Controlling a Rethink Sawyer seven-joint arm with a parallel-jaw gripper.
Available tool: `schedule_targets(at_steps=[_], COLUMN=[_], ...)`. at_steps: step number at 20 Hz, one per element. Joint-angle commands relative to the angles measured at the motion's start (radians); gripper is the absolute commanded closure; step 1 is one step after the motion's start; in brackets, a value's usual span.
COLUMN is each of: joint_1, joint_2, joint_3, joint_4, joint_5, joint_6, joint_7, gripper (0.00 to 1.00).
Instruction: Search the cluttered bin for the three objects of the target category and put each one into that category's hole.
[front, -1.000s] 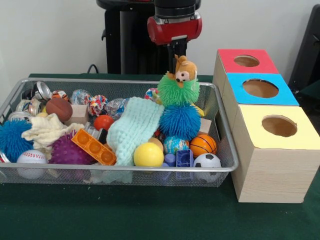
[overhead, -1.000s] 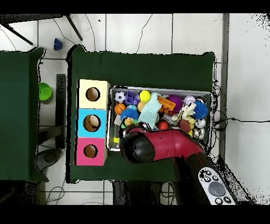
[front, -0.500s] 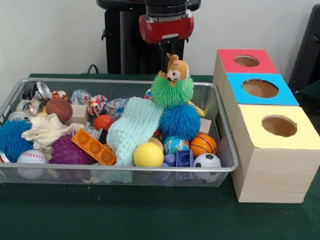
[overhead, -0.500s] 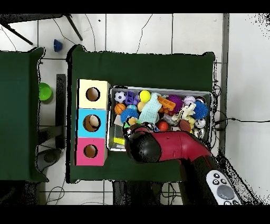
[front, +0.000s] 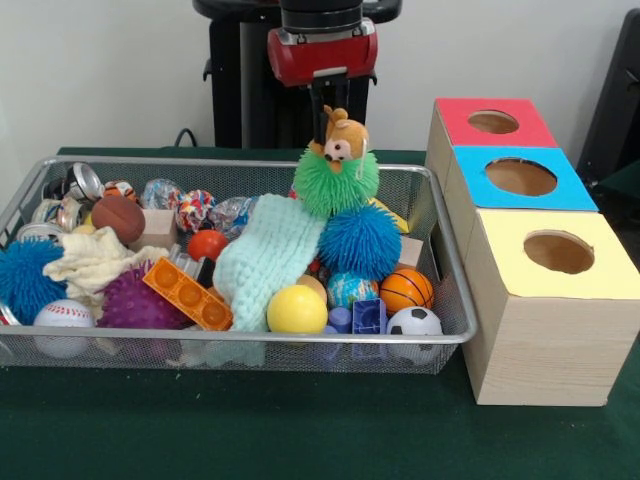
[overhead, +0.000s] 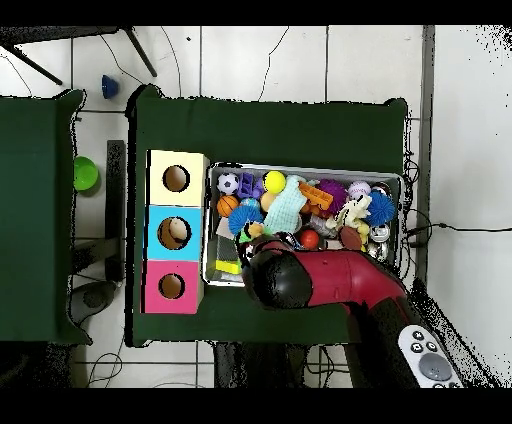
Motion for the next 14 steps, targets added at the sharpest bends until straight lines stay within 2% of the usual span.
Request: schedule_targets(at_steps=[1, 14], joint_1=[-0.021, -0.055], joint_2=[-0.01, -0.023], joint_3=[0.057, 0.086], joint_4=[0.02, 0.044], joint_5=[0.018, 0.028], joint_6=[0.002, 0.003], joint_7=[0.055, 0.041], gripper=[1.0, 1.0])
